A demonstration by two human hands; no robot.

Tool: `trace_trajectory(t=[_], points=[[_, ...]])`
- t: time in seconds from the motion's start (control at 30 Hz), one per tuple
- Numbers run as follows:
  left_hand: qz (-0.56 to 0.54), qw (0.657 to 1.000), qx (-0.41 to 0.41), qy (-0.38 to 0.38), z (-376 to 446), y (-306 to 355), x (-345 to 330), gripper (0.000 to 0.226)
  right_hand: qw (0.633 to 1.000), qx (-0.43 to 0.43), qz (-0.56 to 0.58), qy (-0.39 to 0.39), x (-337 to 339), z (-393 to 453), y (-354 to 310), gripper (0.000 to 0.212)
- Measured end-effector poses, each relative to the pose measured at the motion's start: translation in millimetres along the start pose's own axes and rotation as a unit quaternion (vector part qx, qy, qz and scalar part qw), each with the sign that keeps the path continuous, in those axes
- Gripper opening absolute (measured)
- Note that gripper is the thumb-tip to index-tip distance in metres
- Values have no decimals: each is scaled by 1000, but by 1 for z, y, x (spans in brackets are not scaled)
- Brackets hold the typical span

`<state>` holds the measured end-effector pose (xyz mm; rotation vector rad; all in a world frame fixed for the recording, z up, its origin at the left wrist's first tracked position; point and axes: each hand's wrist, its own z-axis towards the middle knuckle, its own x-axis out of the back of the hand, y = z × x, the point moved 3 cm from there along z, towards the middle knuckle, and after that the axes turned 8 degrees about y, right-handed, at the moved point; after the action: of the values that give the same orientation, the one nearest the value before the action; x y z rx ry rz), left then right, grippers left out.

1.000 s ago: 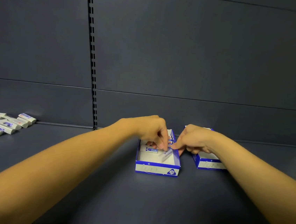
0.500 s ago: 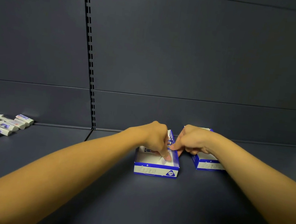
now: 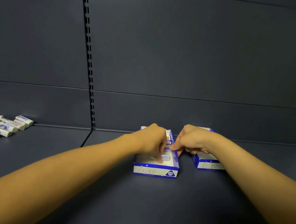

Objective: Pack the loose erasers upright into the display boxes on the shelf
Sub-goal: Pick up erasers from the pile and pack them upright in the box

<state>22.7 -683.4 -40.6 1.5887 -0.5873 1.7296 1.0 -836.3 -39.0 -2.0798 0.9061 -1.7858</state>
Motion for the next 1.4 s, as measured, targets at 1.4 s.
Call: trace_trajectory(t=[1.4], points=[[-82, 995, -59, 6, -20, -3, -1, 11, 997, -26, 69, -1, 2, -2, 4, 13]])
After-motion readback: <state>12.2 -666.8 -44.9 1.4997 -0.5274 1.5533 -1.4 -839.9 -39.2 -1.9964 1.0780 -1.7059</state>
